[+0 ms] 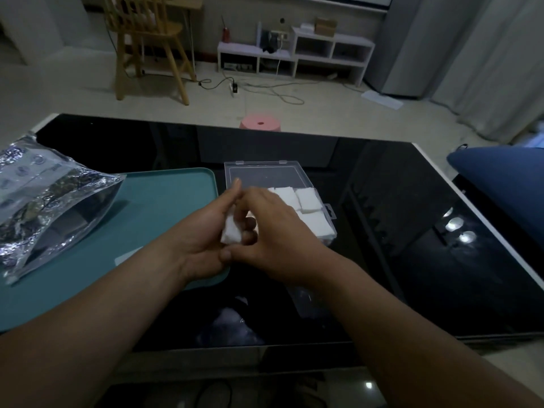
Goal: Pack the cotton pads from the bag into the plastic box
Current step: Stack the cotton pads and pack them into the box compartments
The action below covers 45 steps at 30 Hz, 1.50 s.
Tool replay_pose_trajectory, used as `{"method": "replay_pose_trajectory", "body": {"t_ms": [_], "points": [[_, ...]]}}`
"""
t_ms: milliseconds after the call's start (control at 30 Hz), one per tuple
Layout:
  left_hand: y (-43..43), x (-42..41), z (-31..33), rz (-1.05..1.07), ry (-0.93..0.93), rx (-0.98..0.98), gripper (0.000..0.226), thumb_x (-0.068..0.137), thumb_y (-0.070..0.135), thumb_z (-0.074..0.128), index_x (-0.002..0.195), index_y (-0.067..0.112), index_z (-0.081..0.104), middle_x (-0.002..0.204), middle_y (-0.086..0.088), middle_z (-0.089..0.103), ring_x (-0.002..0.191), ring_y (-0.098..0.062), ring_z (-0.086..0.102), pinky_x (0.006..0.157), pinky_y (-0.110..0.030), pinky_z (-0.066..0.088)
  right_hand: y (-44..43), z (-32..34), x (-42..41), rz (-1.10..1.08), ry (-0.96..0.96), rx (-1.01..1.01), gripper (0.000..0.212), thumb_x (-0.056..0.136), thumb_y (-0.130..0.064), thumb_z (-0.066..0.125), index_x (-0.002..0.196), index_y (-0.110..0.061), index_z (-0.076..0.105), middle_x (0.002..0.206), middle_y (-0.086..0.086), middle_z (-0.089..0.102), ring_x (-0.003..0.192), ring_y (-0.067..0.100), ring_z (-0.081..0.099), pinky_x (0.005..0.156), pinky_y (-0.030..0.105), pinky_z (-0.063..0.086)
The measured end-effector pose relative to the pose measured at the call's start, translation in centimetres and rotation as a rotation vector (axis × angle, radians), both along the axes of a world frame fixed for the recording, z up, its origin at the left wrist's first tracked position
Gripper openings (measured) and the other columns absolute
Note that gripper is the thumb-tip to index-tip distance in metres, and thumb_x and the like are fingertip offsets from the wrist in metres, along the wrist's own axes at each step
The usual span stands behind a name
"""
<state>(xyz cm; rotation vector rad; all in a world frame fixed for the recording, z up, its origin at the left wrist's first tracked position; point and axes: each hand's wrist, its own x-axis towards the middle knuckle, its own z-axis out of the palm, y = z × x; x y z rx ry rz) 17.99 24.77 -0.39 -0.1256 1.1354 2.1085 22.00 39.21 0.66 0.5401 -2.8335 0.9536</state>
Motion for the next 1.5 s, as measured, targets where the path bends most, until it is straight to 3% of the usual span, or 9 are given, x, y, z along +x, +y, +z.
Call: {"method": "replay_pose_trajectory", "body": {"t_ms": [100, 167, 333, 467, 600, 833, 967, 1100, 1500], "points": [[0.9, -0.6, 0.6, 0.094, -0.037, 0.016, 0.053, 0.094, 0.068, 0.051, 0.115, 0.020, 0.063, 0.097, -0.007, 0.066, 0.078, -0.019, 0.065, 0.061, -0.035, 0.060, 1.4, 0.7, 0.1, -0.209, -0.109, -0.196, 0.037, 0.088, -0.050, 0.074, 0.115, -0.029, 0.058, 0.115, -0.012, 0.059, 0.104, 0.004, 0.057, 0.084, 0.027, 0.048], [1.6, -0.7, 1.2, 0.126, -0.040, 0.012, 0.050, 0.097, 0.065, 0.048, 0.115, 0.019, 0.058, 0.105, -0.010, 0.064, 0.077, -0.023, 0.062, 0.070, -0.046, 0.061, 2.8, 1.2, 0.0, -0.360, -0.145, -0.297, 0.017, 0.100, -0.042, 0.064, 0.105, -0.026, 0.060, 0.101, -0.009, 0.065, 0.091, 0.004, 0.062, 0.073, 0.025, 0.047], [3.7, -0.5, 1.3, 0.128, -0.012, -0.006, 0.034, 0.107, 0.042, 0.038, 0.117, 0.014, 0.056, 0.116, -0.015, 0.067, 0.097, -0.029, 0.069, 0.078, -0.050, 0.060, 3.6, 1.2, 0.4, -0.354, -0.172, -0.337, 0.018, 0.097, -0.042, 0.068, 0.096, -0.025, 0.061, 0.089, -0.009, 0.066, 0.075, -0.006, 0.062, 0.061, 0.007, 0.043], [5.0, -0.4, 0.9, 0.189, 0.044, -0.080, 0.035, 0.099, 0.022, 0.044, 0.125, 0.007, 0.062, 0.117, -0.016, 0.068, 0.100, -0.029, 0.070, 0.074, -0.044, 0.060, 3.4, 0.4, 0.4, -0.412, -0.076, -0.200, 0.012, 0.094, -0.028, 0.072, 0.095, -0.026, 0.061, 0.089, -0.010, 0.065, 0.081, 0.005, 0.064, 0.071, 0.025, 0.056], [6.2, 0.3, 1.1, 0.254, 0.197, -0.257, 0.030, 0.102, 0.007, 0.041, 0.121, 0.012, 0.063, 0.120, -0.014, 0.066, 0.106, -0.027, 0.067, 0.071, -0.037, 0.063, 3.7, 0.3, 0.3, -0.452, -0.040, -0.161, 0.009, 0.096, -0.022, 0.068, 0.092, -0.026, 0.061, 0.085, -0.011, 0.064, 0.078, 0.004, 0.062, 0.072, 0.026, 0.056], [7.0, 0.5, 0.9, 0.188, 0.442, -0.540, 0.035, 0.101, 0.010, 0.045, 0.127, 0.028, 0.060, 0.119, -0.001, 0.063, 0.102, -0.023, 0.066, 0.084, -0.044, 0.063, 5.5, 0.1, -0.3, -0.487, -0.049, -0.187, 0.012, 0.094, -0.018, 0.070, 0.091, -0.025, 0.060, 0.091, -0.010, 0.064, 0.081, 0.000, 0.059, 0.064, 0.015, 0.041], [6.0, -0.2, -0.5, 0.155, 0.938, -0.903, 0.030, 0.102, 0.021, 0.050, 0.129, 0.029, 0.059, 0.124, 0.009, 0.064, 0.112, -0.013, 0.060, 0.097, -0.036, 0.050, 8.5, 0.6, -1.2, -0.582, -0.058, -0.223, 0.011, 0.097, -0.020, 0.070, 0.101, -0.024, 0.061, 0.100, -0.011, 0.062, 0.089, 0.002, 0.059, 0.068, 0.016, 0.046], [5.5, 0.3, -2.0, -0.136, 1.356, -1.291, 0.029, 0.102, 0.034, 0.047, 0.125, 0.033, 0.063, 0.132, 0.007, 0.061, 0.125, -0.020, 0.052, 0.106, -0.044, 0.037, 11.7, 0.6, -1.4, -0.663, -0.108, -0.266, 0.011, 0.096, -0.017, 0.070, 0.106, -0.020, 0.066, 0.102, -0.005, 0.067, 0.089, 0.007, 0.064, 0.064, 0.019, 0.046], [4.7, 0.7, -3.6, -0.221, 1.479, -1.413, 0.026, 0.102, 0.041, 0.042, 0.114, 0.034, 0.063, 0.116, 0.010, 0.063, 0.115, -0.019, 0.055, 0.102, -0.044, 0.037, 10.7, -1.7, -2.5, -0.544, -0.214, 0.149, 0.011, 0.092, -0.017, 0.069, 0.092, -0.027, 0.065, 0.096, -0.008, 0.066, 0.090, 0.014, 0.065, 0.082, 0.039, 0.059]]}}
